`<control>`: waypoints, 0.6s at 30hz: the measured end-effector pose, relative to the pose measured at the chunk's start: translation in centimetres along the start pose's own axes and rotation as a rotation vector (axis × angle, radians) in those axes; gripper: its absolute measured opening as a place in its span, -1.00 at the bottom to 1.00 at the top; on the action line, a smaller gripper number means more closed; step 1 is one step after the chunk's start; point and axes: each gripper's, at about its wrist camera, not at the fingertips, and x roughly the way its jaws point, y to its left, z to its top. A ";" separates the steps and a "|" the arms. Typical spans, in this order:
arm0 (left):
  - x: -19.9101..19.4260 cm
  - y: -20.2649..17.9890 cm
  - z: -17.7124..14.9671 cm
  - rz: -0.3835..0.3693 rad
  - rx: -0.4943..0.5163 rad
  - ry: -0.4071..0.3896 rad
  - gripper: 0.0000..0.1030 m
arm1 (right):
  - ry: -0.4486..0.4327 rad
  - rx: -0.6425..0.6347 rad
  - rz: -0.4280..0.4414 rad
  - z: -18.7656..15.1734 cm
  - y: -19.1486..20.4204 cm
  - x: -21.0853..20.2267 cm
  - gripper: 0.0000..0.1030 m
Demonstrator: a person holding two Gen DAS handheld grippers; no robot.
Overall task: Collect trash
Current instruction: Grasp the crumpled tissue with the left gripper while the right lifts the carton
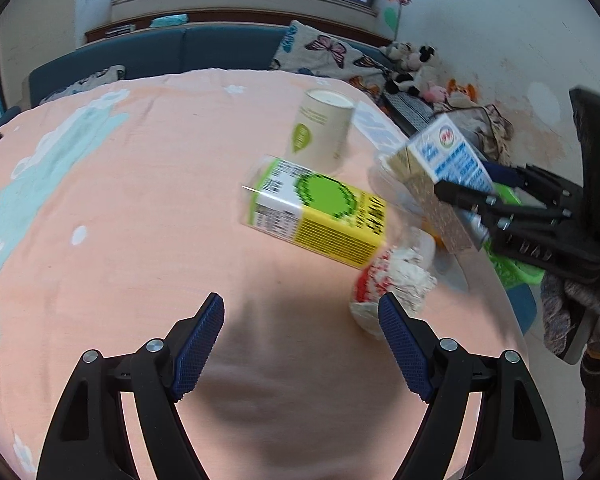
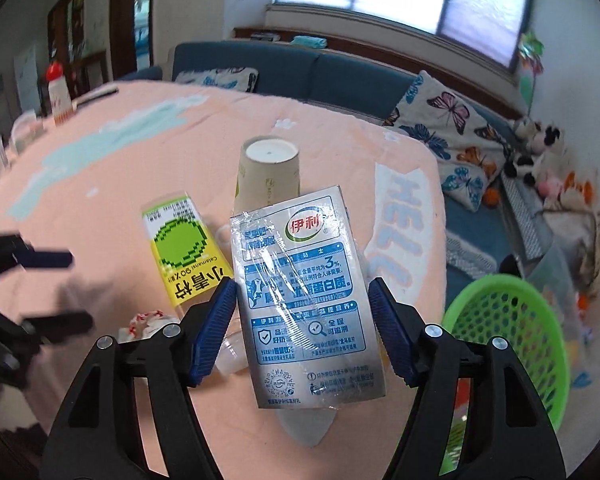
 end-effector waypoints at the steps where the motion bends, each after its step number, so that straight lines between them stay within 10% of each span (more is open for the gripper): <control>1: 0.2 -0.3 0.0 -0.007 0.006 0.005 0.49 | -0.005 0.022 0.013 0.0 -0.3 -0.3 0.32; 18: 5.1 -5.2 1.0 -0.068 0.098 0.065 0.52 | -0.062 0.306 0.113 -1.7 -5.0 -5.0 0.32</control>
